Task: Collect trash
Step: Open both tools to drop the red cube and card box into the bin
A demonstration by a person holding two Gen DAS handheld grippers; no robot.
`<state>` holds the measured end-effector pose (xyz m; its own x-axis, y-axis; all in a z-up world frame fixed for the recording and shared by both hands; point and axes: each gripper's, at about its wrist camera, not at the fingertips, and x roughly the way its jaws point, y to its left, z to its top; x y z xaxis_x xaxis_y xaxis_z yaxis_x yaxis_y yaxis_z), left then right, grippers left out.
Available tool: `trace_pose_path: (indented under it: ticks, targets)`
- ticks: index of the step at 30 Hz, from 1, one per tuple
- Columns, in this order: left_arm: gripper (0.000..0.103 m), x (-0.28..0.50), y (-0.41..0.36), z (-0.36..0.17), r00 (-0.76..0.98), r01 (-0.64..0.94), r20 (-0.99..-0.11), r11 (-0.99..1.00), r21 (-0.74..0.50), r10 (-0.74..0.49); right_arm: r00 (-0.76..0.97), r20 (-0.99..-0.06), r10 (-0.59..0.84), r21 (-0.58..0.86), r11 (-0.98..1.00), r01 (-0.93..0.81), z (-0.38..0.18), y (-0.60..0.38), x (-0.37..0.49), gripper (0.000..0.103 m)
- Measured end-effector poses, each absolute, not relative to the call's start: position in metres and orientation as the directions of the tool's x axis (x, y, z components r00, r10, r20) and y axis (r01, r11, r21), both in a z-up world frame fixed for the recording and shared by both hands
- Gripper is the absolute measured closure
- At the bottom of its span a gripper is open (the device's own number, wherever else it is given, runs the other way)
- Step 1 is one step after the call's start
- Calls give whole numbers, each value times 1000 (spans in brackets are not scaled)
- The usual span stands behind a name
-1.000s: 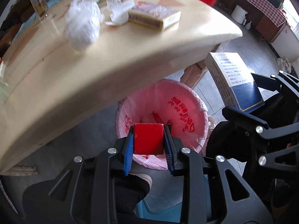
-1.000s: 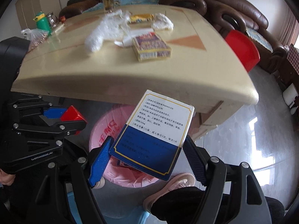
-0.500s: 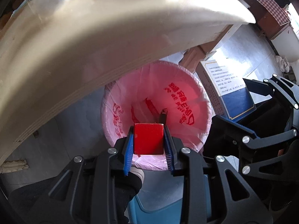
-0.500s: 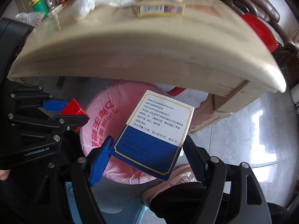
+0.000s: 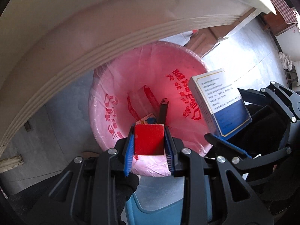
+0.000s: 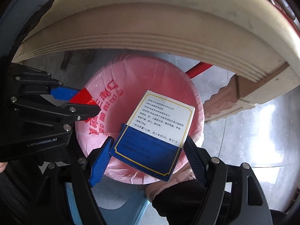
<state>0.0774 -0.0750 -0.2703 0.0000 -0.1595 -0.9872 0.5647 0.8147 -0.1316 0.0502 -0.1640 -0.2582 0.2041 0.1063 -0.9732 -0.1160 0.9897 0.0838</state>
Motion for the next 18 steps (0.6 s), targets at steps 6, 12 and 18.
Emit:
trace_pose_path:
  ticks: [6,12,18]
  targets:
    - [73,77,-75,-268,5,570,-982,808,-151,-186,177,-976,125,103,986,-128,-269,-160,54,29]
    - [73,79,-71,-266,17,553,-983,821,-142,-181,180,-976,123,96,984,-151,-276,-156,56,29]
    - [59,76,-72,-265,37,575,-984,809,-121,-173,201,-975,100,64,982,-180,-274,-151,57,22]
